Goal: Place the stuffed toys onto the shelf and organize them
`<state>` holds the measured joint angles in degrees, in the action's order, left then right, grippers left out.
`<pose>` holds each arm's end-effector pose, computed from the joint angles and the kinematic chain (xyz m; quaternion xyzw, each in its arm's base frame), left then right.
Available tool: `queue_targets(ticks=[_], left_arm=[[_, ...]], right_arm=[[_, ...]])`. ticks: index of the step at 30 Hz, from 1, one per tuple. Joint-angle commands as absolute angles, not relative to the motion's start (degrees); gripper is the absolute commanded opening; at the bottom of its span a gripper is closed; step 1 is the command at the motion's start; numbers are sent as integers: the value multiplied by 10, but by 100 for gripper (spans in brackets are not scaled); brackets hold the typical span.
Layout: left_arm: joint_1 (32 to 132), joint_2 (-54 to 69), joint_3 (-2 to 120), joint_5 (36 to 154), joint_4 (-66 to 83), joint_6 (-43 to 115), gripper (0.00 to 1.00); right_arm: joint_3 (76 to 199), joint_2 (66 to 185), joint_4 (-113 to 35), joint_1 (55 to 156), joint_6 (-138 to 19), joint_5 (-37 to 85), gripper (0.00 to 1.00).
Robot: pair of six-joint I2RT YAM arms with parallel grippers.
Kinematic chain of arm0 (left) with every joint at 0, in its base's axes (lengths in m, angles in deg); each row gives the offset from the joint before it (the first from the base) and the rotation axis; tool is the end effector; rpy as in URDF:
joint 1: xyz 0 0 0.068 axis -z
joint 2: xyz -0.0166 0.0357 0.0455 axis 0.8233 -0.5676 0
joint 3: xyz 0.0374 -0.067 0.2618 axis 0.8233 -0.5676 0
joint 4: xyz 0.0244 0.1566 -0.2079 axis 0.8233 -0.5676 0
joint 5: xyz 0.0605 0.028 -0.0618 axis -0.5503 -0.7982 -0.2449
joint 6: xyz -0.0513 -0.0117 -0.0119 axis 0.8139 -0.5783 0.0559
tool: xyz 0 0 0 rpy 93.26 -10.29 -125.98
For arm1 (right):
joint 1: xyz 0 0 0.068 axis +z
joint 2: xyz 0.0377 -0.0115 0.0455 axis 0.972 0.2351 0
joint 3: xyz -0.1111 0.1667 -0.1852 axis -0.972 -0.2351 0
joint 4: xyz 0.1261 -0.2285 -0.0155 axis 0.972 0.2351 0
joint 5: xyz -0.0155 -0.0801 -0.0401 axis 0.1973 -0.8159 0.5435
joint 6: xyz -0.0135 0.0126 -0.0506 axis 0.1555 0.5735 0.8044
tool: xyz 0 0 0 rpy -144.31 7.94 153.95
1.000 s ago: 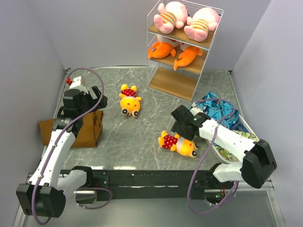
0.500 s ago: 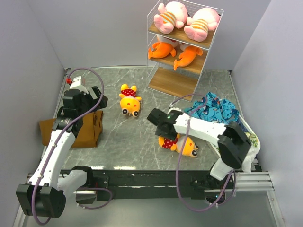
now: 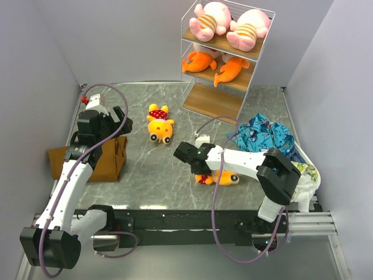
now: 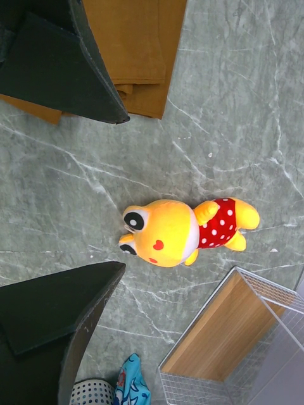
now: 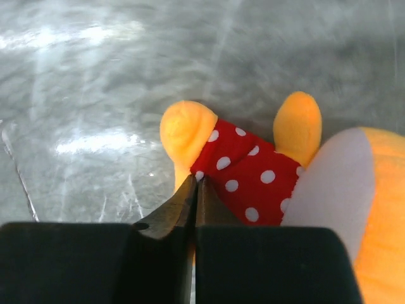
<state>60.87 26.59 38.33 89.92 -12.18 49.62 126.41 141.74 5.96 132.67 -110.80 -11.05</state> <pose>0.2209 -0.0231 0.3307 -0.1271 0.8243 -0.1679 0.5255 0.1875 0.2513 0.1906 0.0394 0.9655 -0.0462 0.2532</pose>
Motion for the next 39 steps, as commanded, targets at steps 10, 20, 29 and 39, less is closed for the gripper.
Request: queue_targets(ticks=[10,20,29,39], left_arm=[[611,283,377,892,-103,493,96],[611,282,380,882,-104,494,96],[611,289,377,869,-107,495,96],[611,290,382,848,-113,494,96]], right_arm=[[1231,1299,-268,1334,-493,46,0],[1228,1375,-275,1324,-201,-12,0],[1275,1418,-337,1262,-100,-50,0],[1284,1446,-451,1142,26,-7,0]])
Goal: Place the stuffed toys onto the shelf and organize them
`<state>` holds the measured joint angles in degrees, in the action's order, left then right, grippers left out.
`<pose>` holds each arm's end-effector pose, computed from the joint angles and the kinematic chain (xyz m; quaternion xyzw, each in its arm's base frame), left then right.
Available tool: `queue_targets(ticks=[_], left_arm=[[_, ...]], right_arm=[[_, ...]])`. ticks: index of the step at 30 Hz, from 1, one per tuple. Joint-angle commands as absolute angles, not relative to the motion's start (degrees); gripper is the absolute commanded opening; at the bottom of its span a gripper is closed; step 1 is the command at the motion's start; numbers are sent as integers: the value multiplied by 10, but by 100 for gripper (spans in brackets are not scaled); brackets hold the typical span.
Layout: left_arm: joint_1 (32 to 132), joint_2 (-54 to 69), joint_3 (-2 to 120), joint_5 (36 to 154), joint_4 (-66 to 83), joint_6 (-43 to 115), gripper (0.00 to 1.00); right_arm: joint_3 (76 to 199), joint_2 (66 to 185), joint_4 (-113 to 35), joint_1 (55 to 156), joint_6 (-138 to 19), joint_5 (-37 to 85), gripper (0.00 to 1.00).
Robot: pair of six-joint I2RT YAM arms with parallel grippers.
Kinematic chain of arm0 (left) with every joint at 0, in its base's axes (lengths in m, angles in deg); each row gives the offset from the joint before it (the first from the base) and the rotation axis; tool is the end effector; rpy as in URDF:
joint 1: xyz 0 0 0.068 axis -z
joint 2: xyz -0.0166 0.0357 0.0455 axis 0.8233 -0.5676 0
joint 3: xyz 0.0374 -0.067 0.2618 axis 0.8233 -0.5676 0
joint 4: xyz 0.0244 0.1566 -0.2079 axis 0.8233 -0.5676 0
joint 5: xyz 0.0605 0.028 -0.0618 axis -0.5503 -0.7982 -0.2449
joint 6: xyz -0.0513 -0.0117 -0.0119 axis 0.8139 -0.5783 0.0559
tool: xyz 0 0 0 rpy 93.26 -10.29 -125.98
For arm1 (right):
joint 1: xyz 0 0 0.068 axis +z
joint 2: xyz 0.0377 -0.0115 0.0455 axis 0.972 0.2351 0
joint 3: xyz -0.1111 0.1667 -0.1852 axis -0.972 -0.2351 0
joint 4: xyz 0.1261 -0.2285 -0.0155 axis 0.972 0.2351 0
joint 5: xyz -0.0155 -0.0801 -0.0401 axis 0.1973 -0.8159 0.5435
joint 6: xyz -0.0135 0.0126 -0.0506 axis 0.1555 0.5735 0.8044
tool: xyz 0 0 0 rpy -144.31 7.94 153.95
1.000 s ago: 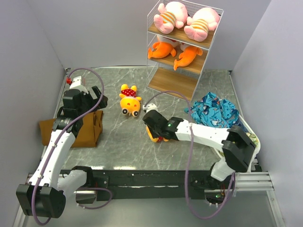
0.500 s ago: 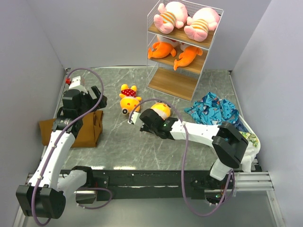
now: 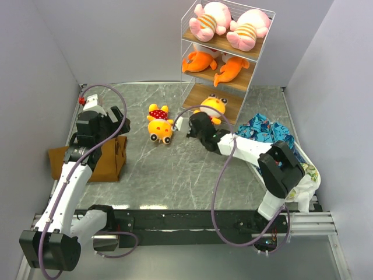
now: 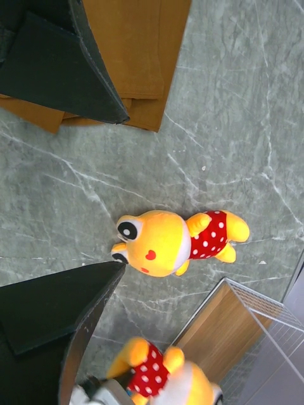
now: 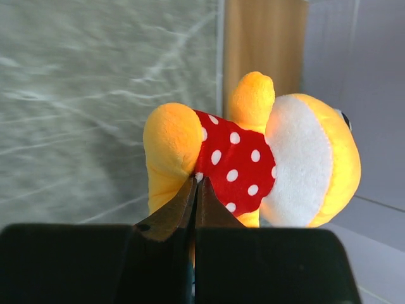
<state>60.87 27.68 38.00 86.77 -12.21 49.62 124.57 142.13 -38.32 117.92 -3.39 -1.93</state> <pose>0.2170 -0.0208 0.3324 -0.1415 0.8186 -0.1473 0.5368 0.2897 0.2415 0.2207 -0.5763 0.6698 -0.1738 0.4348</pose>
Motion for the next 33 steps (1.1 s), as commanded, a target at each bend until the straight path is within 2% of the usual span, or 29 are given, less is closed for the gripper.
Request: queue_targets(ticks=[1,5,17,26,33], left_arm=[[611,295,382,843,-112,491,97],[611,310,374,831,-106,491,96],[611,311,378,834,-108,489,97],[612,313,376,831,-108,488,96],[613,323,373,825,-103,488,96]], right_arm=[[1291,1456,-452,1136,39,-3,0],[1307,1510,-481,1107,83,-2,0],[1342,1564,-518,1039,133,3,0],[1362,1592,-527,1018,150,-4,15],[1362,1601,-525,1013,155,-33,18]])
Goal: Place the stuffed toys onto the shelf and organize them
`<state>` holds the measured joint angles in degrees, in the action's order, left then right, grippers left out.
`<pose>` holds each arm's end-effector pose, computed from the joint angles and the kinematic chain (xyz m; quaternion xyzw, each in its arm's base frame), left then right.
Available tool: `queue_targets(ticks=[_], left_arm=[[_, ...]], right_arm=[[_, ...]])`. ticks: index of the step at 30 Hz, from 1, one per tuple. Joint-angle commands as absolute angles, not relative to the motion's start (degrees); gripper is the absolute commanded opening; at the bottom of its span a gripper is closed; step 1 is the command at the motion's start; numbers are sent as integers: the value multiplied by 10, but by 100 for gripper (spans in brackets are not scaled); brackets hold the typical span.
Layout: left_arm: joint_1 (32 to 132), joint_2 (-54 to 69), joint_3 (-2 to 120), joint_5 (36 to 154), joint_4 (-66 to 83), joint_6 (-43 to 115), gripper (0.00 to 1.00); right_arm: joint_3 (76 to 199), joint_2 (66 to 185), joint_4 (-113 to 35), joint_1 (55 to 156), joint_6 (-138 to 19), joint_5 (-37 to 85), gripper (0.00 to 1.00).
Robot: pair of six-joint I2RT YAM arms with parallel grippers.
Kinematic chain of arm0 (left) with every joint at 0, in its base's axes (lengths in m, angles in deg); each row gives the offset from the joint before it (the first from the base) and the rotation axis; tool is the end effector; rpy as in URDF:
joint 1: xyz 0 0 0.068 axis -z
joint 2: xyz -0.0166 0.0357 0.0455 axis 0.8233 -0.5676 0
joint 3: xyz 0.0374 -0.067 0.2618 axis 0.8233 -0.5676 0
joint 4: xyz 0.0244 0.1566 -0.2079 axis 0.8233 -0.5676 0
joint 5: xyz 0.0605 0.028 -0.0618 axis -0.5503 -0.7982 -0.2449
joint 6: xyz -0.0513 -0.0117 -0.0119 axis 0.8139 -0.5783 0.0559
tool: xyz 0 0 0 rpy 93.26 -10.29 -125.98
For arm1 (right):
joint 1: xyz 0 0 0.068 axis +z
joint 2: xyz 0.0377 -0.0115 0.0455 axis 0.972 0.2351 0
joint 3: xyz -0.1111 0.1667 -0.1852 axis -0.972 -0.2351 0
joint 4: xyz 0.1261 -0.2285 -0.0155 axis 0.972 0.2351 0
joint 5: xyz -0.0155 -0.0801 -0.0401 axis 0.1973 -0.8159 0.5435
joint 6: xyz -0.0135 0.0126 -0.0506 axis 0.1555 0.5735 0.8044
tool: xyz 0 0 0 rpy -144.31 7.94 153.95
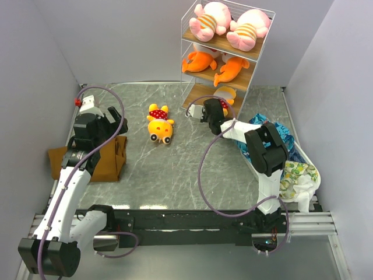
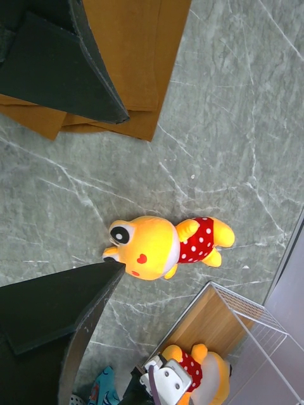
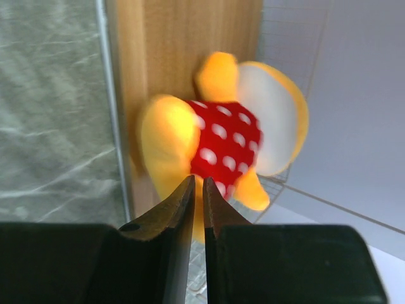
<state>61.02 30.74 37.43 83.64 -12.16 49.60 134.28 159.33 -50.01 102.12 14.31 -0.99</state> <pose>0.2054 -0.0182 0.3393 -0.1535 0.8035 -0.1311 0.5600 0.4043 0.1829 0.1752 -0.5750 0.6502 -0.2940 0.4002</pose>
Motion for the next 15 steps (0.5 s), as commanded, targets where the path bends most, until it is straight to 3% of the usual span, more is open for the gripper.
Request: queue_targets(ticks=[1,9,15], left_arm=[[613,323,373,825,-103,488,96],[613,323,373,827,-104,488,96],[614,320,373,828,-104,488,96]], right_arm=[[1358,1600,-528,1011,154,-36,18],[1354,1598,-508,1001,135,-34,17],[1353,1578,-477,1003,129,-2,27]])
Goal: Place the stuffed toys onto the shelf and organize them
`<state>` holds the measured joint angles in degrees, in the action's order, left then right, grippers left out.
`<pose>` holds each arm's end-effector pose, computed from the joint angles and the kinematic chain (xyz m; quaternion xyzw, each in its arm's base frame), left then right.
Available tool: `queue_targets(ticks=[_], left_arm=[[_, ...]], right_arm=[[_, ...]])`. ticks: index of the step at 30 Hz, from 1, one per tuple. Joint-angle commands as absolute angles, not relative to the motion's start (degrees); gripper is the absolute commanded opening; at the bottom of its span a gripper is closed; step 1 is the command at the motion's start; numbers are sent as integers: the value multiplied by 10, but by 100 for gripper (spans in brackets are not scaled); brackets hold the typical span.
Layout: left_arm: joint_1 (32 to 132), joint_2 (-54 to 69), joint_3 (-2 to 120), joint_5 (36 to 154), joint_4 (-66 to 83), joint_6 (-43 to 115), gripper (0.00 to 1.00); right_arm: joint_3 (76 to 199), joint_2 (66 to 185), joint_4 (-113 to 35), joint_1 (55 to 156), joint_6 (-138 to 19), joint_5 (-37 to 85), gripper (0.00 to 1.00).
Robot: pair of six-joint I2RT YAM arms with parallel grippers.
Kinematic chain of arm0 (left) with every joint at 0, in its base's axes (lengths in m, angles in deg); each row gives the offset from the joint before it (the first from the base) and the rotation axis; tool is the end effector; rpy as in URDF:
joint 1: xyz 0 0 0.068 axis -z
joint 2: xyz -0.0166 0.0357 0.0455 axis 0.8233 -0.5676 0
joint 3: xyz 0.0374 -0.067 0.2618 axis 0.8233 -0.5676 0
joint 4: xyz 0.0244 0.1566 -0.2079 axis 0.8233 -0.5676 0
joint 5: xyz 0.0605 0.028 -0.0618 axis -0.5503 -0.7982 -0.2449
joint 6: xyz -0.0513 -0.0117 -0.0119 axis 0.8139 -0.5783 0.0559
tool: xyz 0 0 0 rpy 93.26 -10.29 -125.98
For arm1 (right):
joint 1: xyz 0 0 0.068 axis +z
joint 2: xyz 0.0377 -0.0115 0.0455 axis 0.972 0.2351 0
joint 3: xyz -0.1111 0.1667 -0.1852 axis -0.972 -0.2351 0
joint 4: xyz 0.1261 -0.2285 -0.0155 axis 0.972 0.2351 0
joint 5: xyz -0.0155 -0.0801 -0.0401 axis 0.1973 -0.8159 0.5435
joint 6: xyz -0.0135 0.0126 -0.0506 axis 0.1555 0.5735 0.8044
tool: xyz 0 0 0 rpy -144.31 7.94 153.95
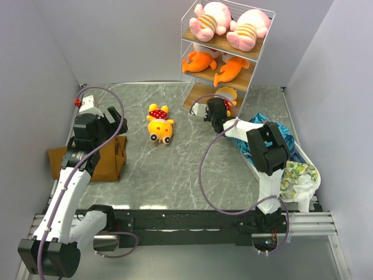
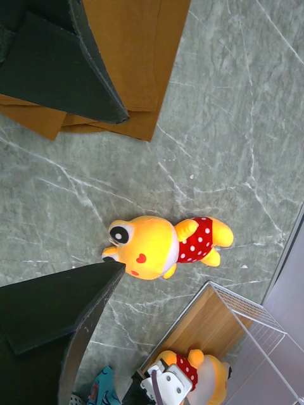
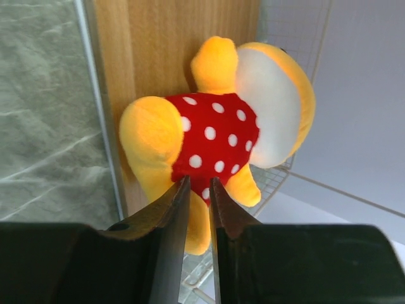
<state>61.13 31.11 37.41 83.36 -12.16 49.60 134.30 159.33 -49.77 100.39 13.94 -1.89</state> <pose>0.2039 -0.0183 0.3404 -0.1539 0.8016 -0.1304 0.5628 0.4096 0.1700 0.1751 -0.5604 0.6630 -0.3044 0.3920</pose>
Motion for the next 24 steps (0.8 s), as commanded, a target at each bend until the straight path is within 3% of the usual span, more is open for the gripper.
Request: queue_targets(ticks=[1,12,24], left_arm=[[614,318,373,828,-104,488,96],[614,316,373,829,-104,488,96],[616,314,373,824,-106,488,96]], right_arm=[[1353,1576,-473,1004,130,4,29],[1367,1582,-454,1012,135,17,41],[1398,1643,-480,1003,122,-37,40]])
